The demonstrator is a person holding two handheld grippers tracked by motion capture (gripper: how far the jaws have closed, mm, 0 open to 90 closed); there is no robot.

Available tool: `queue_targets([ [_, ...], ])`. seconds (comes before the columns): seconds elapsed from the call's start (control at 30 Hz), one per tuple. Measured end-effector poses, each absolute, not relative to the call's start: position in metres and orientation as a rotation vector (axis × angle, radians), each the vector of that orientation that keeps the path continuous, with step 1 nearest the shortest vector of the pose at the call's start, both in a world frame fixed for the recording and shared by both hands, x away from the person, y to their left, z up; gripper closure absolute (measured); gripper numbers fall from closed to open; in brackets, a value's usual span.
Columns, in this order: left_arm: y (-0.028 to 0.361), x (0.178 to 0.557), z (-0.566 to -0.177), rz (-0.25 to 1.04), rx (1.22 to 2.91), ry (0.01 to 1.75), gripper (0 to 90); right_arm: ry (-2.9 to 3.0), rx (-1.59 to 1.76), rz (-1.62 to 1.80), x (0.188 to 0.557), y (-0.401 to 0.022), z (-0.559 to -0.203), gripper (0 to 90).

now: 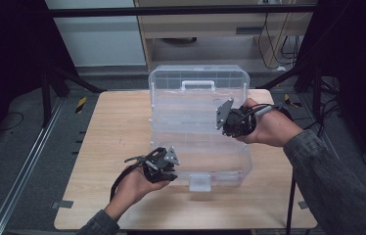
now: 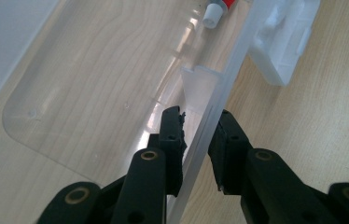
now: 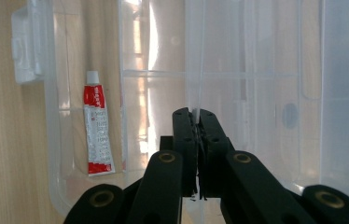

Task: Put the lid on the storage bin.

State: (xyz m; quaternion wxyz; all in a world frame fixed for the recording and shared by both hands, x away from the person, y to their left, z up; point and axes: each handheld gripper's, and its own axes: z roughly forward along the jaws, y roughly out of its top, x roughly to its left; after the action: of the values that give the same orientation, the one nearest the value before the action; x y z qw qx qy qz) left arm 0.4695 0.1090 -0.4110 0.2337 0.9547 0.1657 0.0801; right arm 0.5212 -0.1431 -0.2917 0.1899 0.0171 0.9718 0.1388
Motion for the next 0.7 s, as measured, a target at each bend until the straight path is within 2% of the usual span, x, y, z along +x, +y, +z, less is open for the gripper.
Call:
queue_targets([
  [0.33, 0.108, 0.464, -0.413, 0.206, 2.591, 0.537, 74.7, 2.739, 0.035, 0.418, 0.508, -0.148, -0.297, 88.2],
  [0.7, 0.109, 0.461, -0.414, 0.216, 2.572, 0.554, 73.7, 2.757, 0.051, 0.456, 0.496, -0.153, -0.308, 87.4],
])
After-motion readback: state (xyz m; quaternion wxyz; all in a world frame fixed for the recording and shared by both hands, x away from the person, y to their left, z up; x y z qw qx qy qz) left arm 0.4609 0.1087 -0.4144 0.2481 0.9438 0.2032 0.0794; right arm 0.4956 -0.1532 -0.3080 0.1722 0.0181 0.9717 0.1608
